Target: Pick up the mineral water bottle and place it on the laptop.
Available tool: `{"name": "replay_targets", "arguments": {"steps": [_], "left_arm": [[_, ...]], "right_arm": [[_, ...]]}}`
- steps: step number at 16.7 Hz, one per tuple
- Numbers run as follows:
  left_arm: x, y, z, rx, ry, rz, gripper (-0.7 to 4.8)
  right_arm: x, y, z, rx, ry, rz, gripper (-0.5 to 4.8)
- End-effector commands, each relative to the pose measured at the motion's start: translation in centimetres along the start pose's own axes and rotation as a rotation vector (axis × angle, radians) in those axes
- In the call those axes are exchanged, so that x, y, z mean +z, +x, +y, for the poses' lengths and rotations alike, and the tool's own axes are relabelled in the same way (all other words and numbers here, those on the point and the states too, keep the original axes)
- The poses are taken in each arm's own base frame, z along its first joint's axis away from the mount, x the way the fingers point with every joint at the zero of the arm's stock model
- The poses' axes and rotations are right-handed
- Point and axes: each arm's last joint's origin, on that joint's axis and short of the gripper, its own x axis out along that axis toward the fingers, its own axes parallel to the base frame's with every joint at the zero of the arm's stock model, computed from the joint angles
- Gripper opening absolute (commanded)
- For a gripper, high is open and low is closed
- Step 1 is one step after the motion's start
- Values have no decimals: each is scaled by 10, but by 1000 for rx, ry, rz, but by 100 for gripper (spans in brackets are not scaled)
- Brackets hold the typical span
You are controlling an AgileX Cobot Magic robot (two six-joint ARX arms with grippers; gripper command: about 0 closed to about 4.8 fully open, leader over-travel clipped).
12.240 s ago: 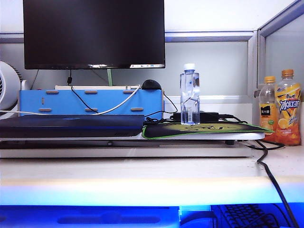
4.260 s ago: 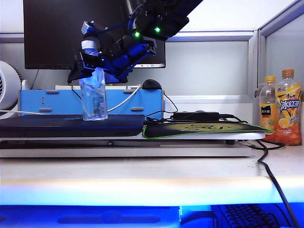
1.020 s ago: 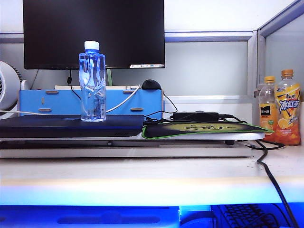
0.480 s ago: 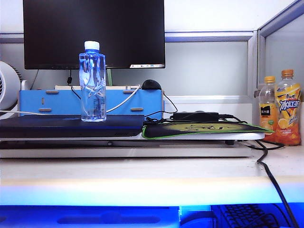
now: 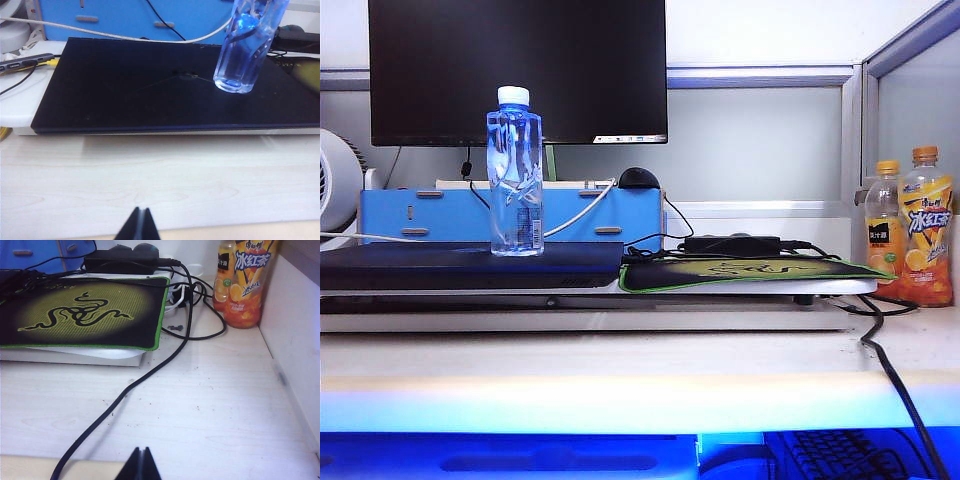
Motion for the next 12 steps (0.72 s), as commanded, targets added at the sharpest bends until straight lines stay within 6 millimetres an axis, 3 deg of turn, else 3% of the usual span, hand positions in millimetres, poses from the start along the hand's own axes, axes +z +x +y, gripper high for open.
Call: {"name": "replay_targets", "arguments": {"steps": [1, 12], "left_arm": [[0, 0, 0, -6, 0, 4, -2], [0, 0, 0, -6, 1, 4, -2]], "right_arm": [[-1, 0, 0, 4, 5, 5, 4], [0, 0, 0, -4, 4, 3, 4]]}}
